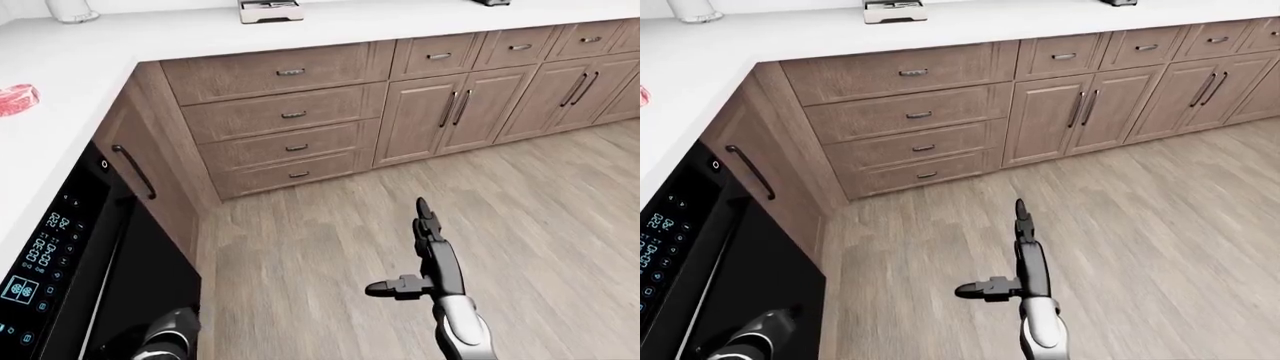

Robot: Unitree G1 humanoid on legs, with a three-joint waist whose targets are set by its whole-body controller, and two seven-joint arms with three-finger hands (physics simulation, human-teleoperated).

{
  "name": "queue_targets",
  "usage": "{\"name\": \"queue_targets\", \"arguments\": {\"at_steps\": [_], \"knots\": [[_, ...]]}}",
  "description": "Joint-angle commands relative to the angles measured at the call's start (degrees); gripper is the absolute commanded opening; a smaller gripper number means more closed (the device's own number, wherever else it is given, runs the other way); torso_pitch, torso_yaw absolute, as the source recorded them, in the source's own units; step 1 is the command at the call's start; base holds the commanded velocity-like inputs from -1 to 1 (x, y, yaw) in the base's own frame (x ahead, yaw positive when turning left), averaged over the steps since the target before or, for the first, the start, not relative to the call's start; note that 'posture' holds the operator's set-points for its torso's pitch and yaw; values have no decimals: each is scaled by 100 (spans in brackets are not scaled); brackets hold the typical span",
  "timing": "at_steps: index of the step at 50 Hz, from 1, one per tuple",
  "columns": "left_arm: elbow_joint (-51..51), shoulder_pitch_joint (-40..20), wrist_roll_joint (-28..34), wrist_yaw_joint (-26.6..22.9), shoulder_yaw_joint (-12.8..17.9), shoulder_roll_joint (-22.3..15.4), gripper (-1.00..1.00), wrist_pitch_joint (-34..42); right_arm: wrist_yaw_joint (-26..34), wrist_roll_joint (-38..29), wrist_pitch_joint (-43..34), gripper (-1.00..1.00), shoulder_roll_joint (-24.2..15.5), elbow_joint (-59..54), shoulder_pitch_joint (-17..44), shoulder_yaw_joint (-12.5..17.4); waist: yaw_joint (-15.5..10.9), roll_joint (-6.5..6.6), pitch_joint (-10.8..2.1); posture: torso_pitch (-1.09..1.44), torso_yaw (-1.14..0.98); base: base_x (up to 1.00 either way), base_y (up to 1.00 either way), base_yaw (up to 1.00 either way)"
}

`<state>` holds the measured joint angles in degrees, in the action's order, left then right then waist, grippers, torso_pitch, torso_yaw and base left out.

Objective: Close the dishwasher door

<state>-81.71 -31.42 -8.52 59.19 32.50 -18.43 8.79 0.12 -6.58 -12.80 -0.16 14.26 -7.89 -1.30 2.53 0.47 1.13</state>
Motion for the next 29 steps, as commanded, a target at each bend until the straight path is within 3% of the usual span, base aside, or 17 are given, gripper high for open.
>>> {"name": "queue_targets", "arguments": {"at_steps": [1, 29], "knots": [[259, -118, 170, 488, -59, -297, 100, -238, -12, -5, 152, 100, -5, 236, 96, 0, -40, 116, -116, 0, 0, 0, 0, 0], [260, -168, 0, 545, -37, -501, 100, -184, -25, 3, 238, 100, -7, 100, 131, 8, -24, 125, -114, 0, 0, 0, 0, 0]]}}
